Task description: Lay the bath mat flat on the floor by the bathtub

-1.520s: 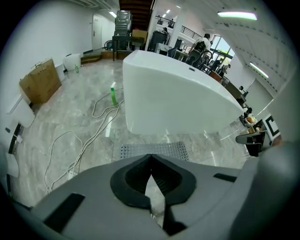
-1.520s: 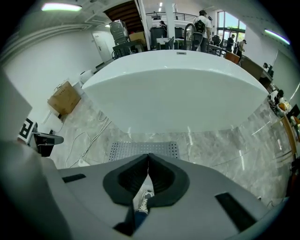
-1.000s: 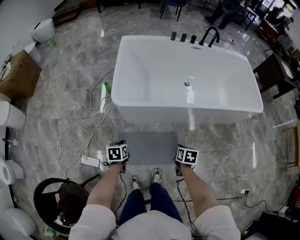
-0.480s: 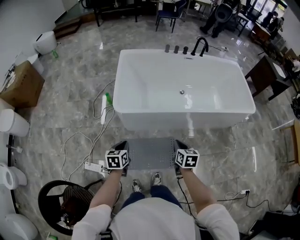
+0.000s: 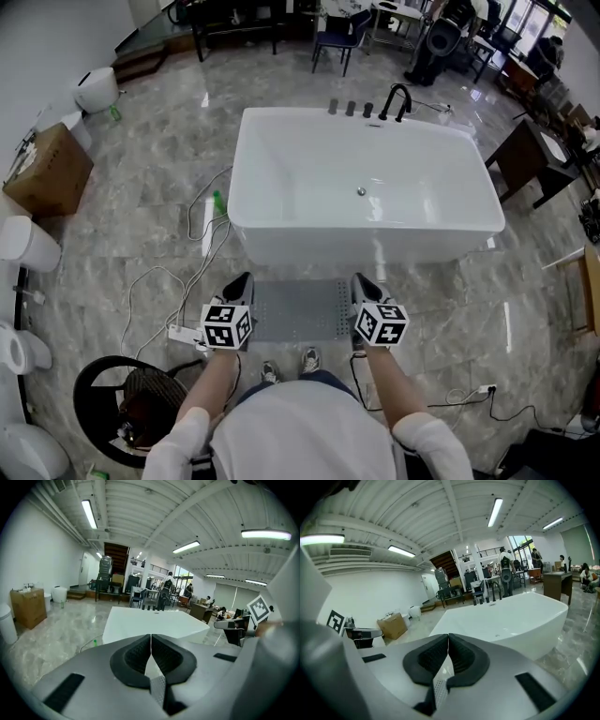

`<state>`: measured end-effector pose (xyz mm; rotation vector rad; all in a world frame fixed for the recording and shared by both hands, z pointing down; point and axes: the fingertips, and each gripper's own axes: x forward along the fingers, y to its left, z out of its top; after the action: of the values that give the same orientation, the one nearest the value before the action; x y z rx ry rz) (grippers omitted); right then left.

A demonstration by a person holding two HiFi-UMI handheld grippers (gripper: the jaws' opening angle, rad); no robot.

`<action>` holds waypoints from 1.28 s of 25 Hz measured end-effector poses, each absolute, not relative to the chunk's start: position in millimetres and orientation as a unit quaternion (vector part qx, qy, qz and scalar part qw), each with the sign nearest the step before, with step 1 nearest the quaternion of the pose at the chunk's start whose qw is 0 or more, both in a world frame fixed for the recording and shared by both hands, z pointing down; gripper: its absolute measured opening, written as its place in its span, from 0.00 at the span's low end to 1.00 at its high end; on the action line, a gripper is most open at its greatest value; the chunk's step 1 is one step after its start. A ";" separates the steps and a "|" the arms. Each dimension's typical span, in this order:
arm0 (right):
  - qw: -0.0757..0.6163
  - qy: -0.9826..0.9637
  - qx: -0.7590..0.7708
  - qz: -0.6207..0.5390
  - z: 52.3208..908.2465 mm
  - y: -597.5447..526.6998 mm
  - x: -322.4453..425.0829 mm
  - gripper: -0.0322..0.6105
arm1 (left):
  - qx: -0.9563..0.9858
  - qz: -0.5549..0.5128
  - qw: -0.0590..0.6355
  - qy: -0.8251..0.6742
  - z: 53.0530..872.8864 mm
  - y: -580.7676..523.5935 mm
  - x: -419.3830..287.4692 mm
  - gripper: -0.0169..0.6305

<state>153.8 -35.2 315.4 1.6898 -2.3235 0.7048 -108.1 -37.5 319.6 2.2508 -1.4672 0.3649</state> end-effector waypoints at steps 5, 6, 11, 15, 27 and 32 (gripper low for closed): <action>0.079 -0.800 0.567 0.180 271.6 -25.7 152.6 0.10 | 0.819 0.106 0.185 -0.533 282.4 -30.1 -101.2 0.08; 0.075 -0.802 0.567 0.171 263.8 -24.9 153.0 0.10 | 0.821 0.101 0.175 -0.534 274.1 -30.2 -99.0 0.08; 0.054 -0.812 0.562 0.149 234.3 -18.1 146.3 0.10 | 0.830 0.086 0.135 -0.534 240.9 -27.3 -95.8 0.08; 0.056 -0.814 0.563 0.128 215.3 -9.9 139.7 0.10 | 0.836 0.093 0.090 -0.533 222.0 -19.4 -97.8 0.08; 0.061 -0.823 0.558 0.083 176.8 -0.9 132.6 0.10 | 0.842 0.072 0.064 -0.531 187.8 -3.0 -100.4 0.08; 0.064 -0.824 0.558 0.081 177.4 -3.3 125.6 0.10 | 0.841 0.069 0.063 -0.533 186.4 -4.2 -107.2 0.08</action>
<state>125.6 -3.3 177.4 1.6844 -2.4871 0.2435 -107.2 -4.2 186.4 2.5415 -1.6109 0.2100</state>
